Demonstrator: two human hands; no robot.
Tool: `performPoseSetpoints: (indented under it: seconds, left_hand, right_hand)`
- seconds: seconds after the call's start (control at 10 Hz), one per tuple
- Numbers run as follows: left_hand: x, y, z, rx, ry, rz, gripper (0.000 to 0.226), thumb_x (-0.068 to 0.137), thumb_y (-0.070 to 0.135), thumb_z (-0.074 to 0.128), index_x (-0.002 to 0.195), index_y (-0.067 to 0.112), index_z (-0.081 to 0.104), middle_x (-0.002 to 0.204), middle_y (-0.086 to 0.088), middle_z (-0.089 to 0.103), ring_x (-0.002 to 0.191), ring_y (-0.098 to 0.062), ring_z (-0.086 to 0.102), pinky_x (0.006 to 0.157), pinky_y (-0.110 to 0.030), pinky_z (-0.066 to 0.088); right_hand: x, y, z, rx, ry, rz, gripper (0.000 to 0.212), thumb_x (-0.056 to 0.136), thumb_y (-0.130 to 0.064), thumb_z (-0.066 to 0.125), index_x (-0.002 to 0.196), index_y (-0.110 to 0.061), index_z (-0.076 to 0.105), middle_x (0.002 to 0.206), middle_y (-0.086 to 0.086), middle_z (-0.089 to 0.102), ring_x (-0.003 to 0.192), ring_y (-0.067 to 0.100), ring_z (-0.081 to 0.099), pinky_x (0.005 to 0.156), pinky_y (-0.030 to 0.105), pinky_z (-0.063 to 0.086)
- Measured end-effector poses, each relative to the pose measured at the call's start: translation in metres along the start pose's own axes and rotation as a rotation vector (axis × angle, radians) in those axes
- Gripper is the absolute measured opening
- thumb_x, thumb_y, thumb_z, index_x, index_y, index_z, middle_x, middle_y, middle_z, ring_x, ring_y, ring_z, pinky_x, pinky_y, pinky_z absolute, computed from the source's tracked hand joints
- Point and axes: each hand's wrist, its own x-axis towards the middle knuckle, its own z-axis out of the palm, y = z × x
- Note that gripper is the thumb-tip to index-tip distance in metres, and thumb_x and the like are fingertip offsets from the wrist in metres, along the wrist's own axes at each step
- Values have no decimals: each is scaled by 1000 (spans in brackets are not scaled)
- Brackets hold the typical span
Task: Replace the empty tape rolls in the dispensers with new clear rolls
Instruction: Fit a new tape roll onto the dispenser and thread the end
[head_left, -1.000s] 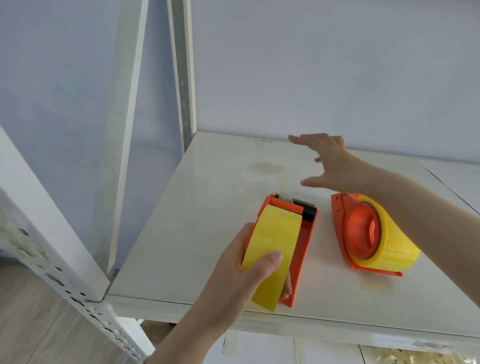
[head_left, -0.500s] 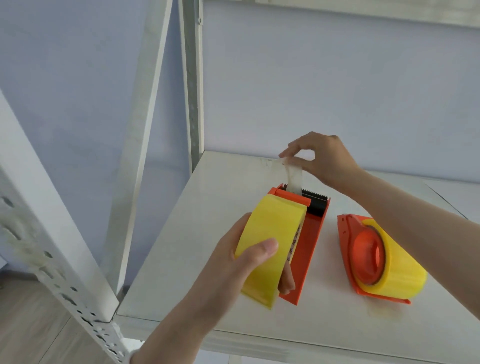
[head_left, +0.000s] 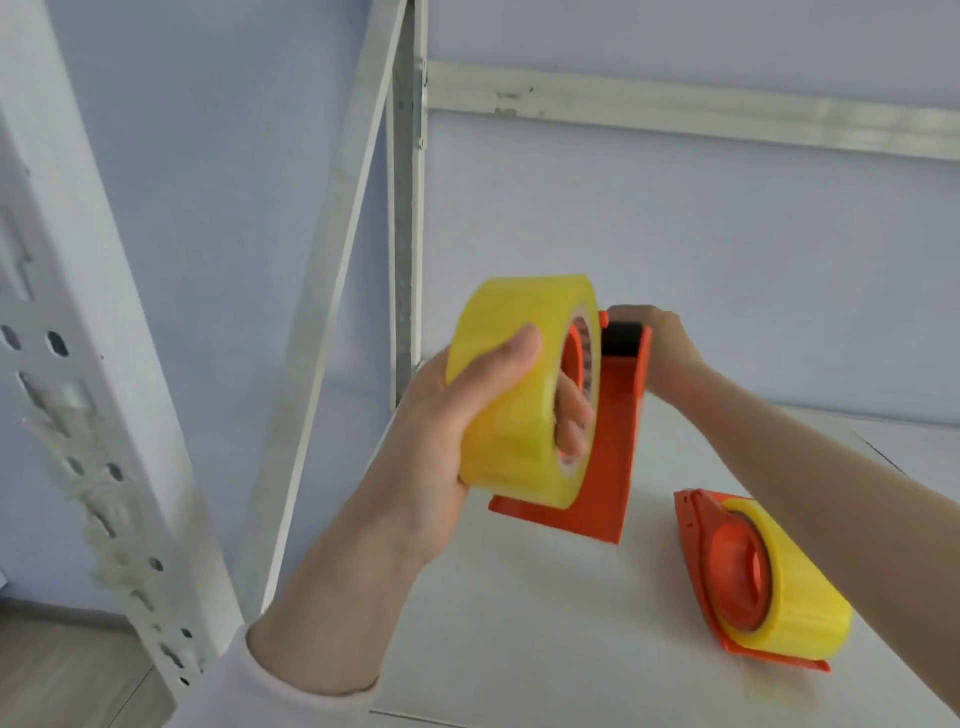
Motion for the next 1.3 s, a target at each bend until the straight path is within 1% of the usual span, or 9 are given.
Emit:
performPoseSetpoints:
  seconds: [0.1,0.2,0.4,0.5,0.8,1.0,1.1,1.2,1.3]
  left_hand:
    - [14,11,3,-68,102,57,28,74,34,61,59,11,66,49,-2,64,41,-12,57,45,-19,48]
    - [20,10,2,-28,155,36,37,65,41,57,77,7,61,51,1,66,44,-10,60,47,-20,50]
    - [8,-45,1,16,210,-117,45,72,38,60,96,0,59,55,-1,69,48,-13,63,51,-23,52]
    - [0,-71,2,21,224,-161,43,73,36,61,98,1,58,59,-3,70,49,-16,64,53,-27,52]
    - [-17,-125,19,101,183,-252,23,88,22,57,105,6,55,60,2,73,57,-9,68,58,-24,55]
    - [-27,-144,29,214,183,-290,9,85,26,62,92,23,56,79,3,76,72,-12,69,64,-36,57]
    - [-29,-147,30,380,226,-248,14,81,37,65,89,28,58,91,5,72,75,-1,66,72,-28,52]
    - [-35,-146,34,482,301,-232,11,83,38,61,84,30,53,83,13,62,75,2,59,69,-19,47]
    - [-42,-147,41,481,435,-210,22,85,40,59,98,24,52,88,17,58,80,6,56,63,-4,44]
  right_hand:
    - [-28,-13,10,202,-119,99,27,89,5,43,113,7,55,104,26,61,89,30,56,88,39,48]
    - [-70,-29,23,664,-183,214,27,85,11,45,106,-1,57,89,19,59,70,23,56,63,26,55]
    - [-137,-19,53,1210,-280,631,15,82,15,49,86,4,58,56,6,65,44,9,62,42,17,49]
    - [-166,-8,61,1422,-300,776,16,83,16,48,78,7,60,57,10,66,47,11,65,48,17,53]
    - [-214,19,59,1494,-135,982,13,78,18,53,87,17,61,70,18,70,58,18,70,64,26,58]
    - [-227,25,52,1540,-122,1029,19,78,17,55,96,15,60,90,23,64,62,22,70,66,29,58]
    - [-229,29,47,1516,-133,1047,6,77,16,58,82,13,61,80,22,66,56,24,70,66,33,58]
    - [-232,33,41,1506,-140,1057,2,77,12,61,76,10,60,78,22,66,70,29,68,74,36,58]
    - [-231,37,34,1494,-197,1037,5,81,4,61,78,5,58,82,20,64,77,28,64,82,38,53]
